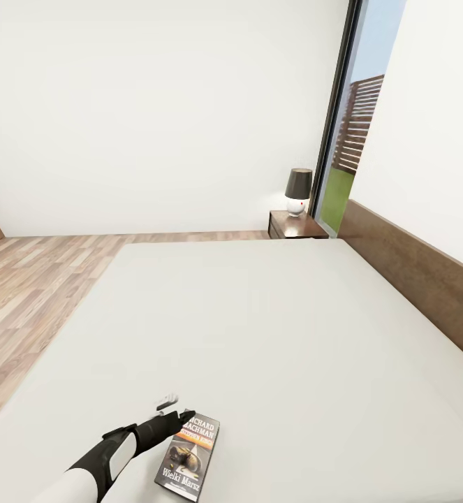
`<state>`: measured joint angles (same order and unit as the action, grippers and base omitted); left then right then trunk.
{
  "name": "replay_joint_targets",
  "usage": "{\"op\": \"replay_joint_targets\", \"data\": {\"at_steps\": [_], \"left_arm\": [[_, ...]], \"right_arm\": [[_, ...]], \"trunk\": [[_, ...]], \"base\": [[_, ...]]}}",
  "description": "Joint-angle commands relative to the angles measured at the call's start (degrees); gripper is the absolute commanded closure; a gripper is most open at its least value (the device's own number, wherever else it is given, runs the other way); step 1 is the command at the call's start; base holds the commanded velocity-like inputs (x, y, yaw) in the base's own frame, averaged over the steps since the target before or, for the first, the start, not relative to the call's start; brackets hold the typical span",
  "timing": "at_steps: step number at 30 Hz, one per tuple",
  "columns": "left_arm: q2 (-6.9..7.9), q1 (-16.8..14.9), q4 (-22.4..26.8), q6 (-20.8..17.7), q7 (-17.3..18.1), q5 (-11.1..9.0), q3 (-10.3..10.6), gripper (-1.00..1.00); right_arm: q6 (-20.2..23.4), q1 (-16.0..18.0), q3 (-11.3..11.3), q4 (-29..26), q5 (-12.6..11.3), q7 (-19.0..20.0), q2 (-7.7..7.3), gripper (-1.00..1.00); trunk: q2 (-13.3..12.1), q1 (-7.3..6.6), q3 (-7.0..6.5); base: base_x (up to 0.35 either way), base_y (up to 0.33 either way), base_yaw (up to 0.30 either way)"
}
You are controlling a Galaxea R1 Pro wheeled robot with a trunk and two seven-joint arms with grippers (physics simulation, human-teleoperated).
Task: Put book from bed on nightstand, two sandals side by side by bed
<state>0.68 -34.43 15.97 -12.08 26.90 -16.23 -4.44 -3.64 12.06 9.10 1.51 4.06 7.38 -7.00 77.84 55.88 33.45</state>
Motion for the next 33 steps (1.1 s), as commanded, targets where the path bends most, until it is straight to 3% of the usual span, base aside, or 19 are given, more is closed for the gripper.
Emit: {"op": "replay_joint_targets", "data": {"at_steps": [1, 33], "left_arm": [[-0.02, -0.02, 0.03, -0.58, 0.26, -0.20, -0.46, -1.00], [1.08, -0.02, -0.04, -0.39, 0.26, -0.29, -0.57, -1.00]], "right_arm": [[-0.32, 0.06, 0.48, 0.16, 0.42, 0.17, -0.05, -1.00], [-0.32, 0.06, 0.48, 0.16, 0.42, 0.16, -0.08, -1.00]], "trunk": [[0.03, 0.00, 0.05], [0.03, 0.00, 0.05]], "base": [[0.000, 0.000, 0.000], [0.000, 0.000, 0.000]]}}
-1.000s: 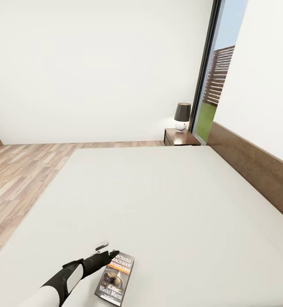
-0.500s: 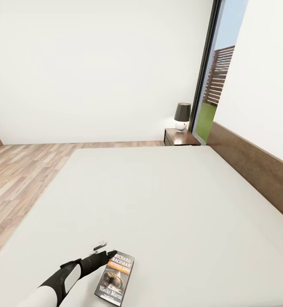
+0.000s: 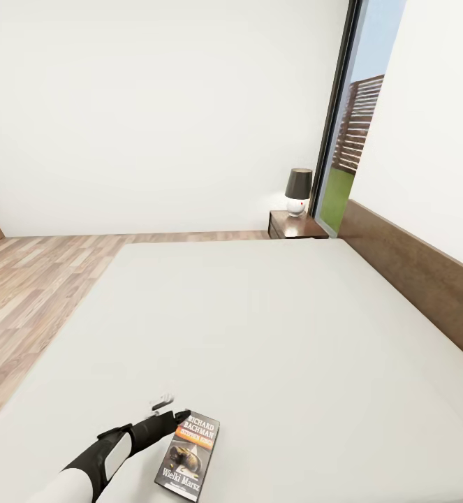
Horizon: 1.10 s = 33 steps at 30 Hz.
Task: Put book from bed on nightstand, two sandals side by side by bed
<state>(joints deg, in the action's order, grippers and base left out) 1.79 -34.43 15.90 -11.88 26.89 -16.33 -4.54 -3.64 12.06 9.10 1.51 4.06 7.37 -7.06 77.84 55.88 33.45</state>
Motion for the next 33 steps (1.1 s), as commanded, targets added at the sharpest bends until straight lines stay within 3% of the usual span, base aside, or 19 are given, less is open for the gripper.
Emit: {"op": "replay_joint_targets", "data": {"at_steps": [1, 9, 26, 33], "left_arm": [[-0.03, -0.02, 0.03, -0.48, 0.26, -0.19, -0.47, -1.00], [-0.03, -0.02, 0.02, -0.08, 0.26, -0.15, -0.47, -1.00], [-0.03, -0.02, 0.01, 0.16, 0.28, -0.11, -0.39, -1.00], [-0.03, -0.02, 0.01, 0.18, 0.32, -0.11, -0.38, -1.00]], "right_arm": [[-0.32, 0.06, 0.48, 0.16, 0.42, 0.17, 0.00, -1.00], [-0.32, 0.06, 0.48, 0.16, 0.42, 0.16, -0.03, -1.00], [-0.32, 0.06, 0.48, 0.16, 0.42, 0.15, -0.01, -1.00], [-0.32, 0.06, 0.48, 0.16, 0.42, 0.16, -0.03, -1.00]], "trunk": [[0.03, 0.00, 0.05], [2.84, 1.54, 1.31], [2.84, 1.54, 1.31], [5.64, 3.07, 2.56]], "base": [[0.000, 0.000, 0.000], [0.000, 0.000, 0.000], [0.000, 0.000, 0.000], [0.000, 0.000, 0.000]]}}
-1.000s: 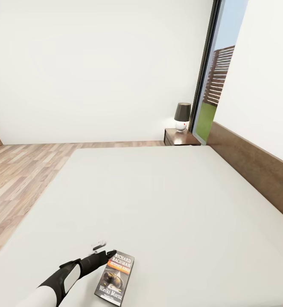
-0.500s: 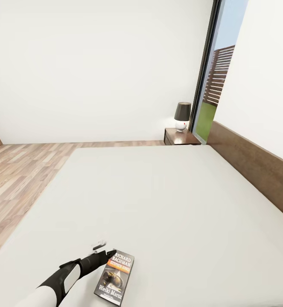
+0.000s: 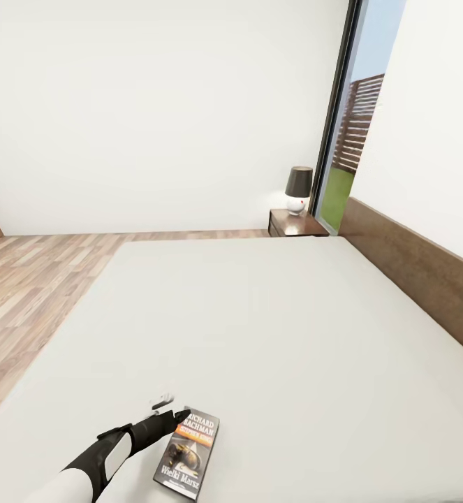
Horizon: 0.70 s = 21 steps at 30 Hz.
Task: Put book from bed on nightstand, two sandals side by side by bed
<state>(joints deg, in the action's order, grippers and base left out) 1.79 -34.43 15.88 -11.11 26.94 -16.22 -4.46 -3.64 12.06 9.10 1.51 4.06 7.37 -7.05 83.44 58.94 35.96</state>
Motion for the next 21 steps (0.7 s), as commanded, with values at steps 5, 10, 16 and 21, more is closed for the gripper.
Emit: {"op": "replay_joint_targets", "data": {"at_steps": [5, 10, 16, 21], "left_arm": [[-0.03, -0.03, 0.03, -0.59, 0.29, -0.21, -0.46, -1.00], [-0.03, -0.03, 0.03, -0.58, 0.30, -0.21, -0.46, -1.00], [-0.03, -0.03, 0.03, -0.58, 0.29, -0.21, -0.46, -1.00], [-0.03, -0.03, 0.03, -0.58, 0.29, -0.21, -0.44, -1.00]], "right_arm": [[-0.32, 0.06, 0.48, 0.16, 0.42, 0.18, -0.01, -1.00], [-0.32, 0.06, 0.48, 0.16, 0.42, 0.18, -0.02, -1.00], [-0.32, 0.06, 0.48, 0.16, 0.42, 0.15, -0.01, -1.00], [-0.32, 0.06, 0.48, 0.16, 0.42, 0.13, 0.01, -1.00]], "trunk": [[0.04, 0.00, 0.05], [0.04, 0.00, 0.05], [0.04, 0.00, 0.05], [1.65, 0.88, 0.77]], "base": [[0.000, 0.000, 0.000], [0.000, 0.000, 0.000], [0.000, 0.000, 0.000], [0.000, 0.000, 0.000]]}}
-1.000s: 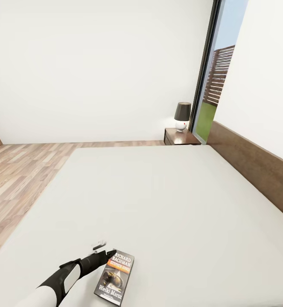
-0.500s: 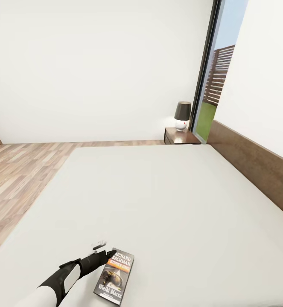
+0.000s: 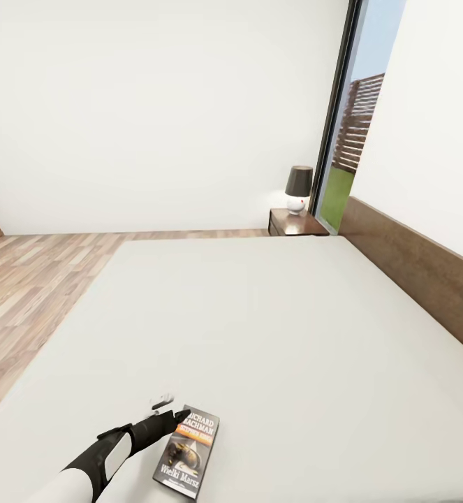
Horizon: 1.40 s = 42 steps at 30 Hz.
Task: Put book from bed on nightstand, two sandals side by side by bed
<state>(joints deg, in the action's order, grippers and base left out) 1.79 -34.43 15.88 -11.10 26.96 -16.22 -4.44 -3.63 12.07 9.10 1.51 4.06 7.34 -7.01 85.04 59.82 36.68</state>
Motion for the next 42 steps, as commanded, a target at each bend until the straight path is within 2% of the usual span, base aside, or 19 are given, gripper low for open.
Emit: {"op": "replay_joint_targets", "data": {"at_steps": [1, 5, 24, 32, 42], "left_arm": [[-0.03, -0.03, 0.03, -0.59, 0.27, -0.22, -0.46, -1.00], [-0.03, -0.03, 0.03, -0.59, 0.28, -0.22, -0.43, -1.00], [-0.03, -0.03, 0.03, -0.59, 0.26, -0.15, -0.39, -1.00], [-0.03, -0.03, 0.03, -0.59, 0.22, -0.13, -0.39, -1.00], [-0.05, -0.03, 0.03, -0.53, 0.21, -0.13, -0.39, -1.00]], "right_arm": [[-0.32, 0.06, 0.48, 0.16, 0.42, 0.16, -0.03, -1.00], [-0.32, 0.06, 0.48, 0.16, 0.42, 0.18, -0.02, -1.00], [-0.32, 0.06, 0.48, 0.16, 0.42, 0.19, -0.02, -1.00], [-0.32, 0.06, 0.48, 0.16, 0.42, 0.20, -0.02, -1.00], [-0.32, 0.06, 0.48, 0.16, 0.42, 0.19, -0.02, -1.00]], "trunk": [[0.44, 0.22, 0.23], [2.05, 1.10, 0.95], [2.05, 1.10, 0.95], [5.25, 2.86, 2.39], [5.25, 2.86, 2.39]], "base": [[0.000, 0.000, 0.000], [0.000, 0.000, 0.000], [0.000, 0.000, 0.000], [0.000, 0.000, 0.000], [0.000, 0.000, 0.000]]}}
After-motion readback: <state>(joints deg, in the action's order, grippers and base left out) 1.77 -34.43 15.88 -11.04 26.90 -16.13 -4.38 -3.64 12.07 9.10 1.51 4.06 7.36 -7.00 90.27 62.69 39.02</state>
